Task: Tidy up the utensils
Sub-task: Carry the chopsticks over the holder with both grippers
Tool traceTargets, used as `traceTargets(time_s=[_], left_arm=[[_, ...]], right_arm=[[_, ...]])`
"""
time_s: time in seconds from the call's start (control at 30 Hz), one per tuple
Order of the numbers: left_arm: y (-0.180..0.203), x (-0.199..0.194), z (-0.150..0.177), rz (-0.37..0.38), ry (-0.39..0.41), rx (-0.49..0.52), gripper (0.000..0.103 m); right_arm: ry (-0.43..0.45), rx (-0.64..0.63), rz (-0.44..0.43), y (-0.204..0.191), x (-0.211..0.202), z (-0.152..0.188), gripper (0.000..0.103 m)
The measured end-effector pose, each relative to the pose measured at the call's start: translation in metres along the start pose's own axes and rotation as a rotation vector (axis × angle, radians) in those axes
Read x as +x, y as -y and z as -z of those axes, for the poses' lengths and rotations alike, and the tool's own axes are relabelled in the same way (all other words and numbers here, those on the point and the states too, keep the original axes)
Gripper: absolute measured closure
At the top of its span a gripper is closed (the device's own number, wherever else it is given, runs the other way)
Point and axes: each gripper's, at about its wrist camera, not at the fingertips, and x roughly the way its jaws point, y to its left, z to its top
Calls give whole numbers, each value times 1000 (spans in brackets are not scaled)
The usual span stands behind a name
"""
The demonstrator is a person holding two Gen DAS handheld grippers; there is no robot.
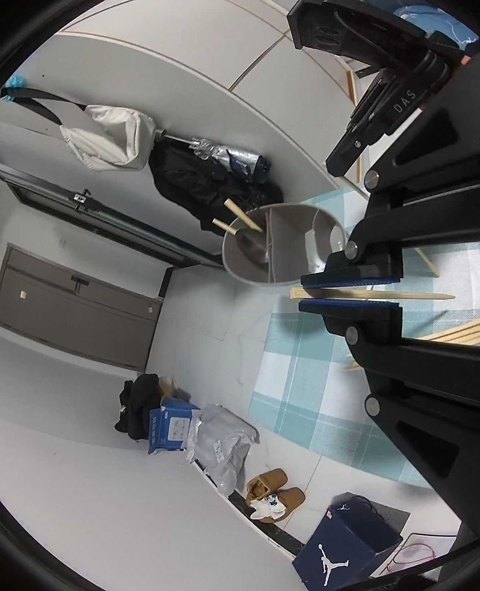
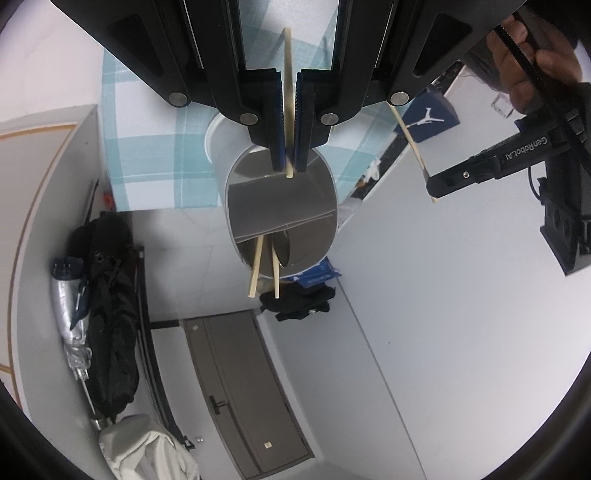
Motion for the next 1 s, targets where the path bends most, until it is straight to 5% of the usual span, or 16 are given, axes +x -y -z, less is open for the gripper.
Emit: traceTargets(time_s=[0.5, 1.0], left_arm=[[19, -35, -14, 82, -13, 21, 101], [44, -46, -69, 118, 66, 121, 101]], right_arm=[[91, 44, -2, -4, -35, -5, 99], [198, 10, -35, -12, -75, -66, 99]])
